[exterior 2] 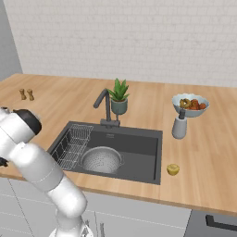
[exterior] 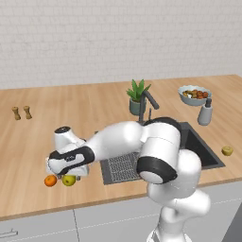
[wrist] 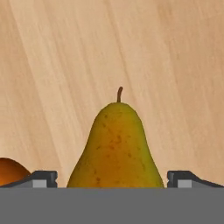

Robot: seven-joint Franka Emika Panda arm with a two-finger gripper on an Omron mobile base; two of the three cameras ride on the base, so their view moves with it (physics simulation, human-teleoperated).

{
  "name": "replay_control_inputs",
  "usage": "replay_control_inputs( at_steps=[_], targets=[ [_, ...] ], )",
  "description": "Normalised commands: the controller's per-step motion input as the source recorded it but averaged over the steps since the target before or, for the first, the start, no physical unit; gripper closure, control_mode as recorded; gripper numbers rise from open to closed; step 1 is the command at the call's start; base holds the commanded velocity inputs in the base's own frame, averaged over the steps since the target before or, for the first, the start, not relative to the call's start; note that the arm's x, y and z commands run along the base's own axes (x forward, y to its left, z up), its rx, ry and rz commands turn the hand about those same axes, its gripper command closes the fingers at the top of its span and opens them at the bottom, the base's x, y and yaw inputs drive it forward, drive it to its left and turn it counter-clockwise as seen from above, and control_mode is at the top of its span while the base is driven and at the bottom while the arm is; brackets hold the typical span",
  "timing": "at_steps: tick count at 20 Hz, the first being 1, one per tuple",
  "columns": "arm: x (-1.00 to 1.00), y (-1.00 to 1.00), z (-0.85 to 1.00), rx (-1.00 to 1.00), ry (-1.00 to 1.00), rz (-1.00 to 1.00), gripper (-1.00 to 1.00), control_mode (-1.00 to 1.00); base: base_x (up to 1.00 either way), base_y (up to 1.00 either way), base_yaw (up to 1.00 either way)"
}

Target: Put the colander in the sink, put the kiwi, pear, tangerine in the colander, and turn on the sink faucet and pour water over the colander.

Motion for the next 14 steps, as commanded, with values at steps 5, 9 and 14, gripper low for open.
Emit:
replay_control_inputs(
  at_steps=[5, 9, 14],
  targets=[
    [0.00, 0.00, -0.39, -0.04, 0.00, 0.00, 1.00, -1.00, 0.00, 0.00, 0.00],
    [0.00, -0.01, -0.17, 0.00, 0.00, 0.00, 1.00, -1.00, 0.00, 0.00, 0.00],
    [-0.10, -0.45, 0.01, 0.00, -0.05, -0.01, 1.00, -1.00, 0.00, 0.00, 0.00]
  ],
)
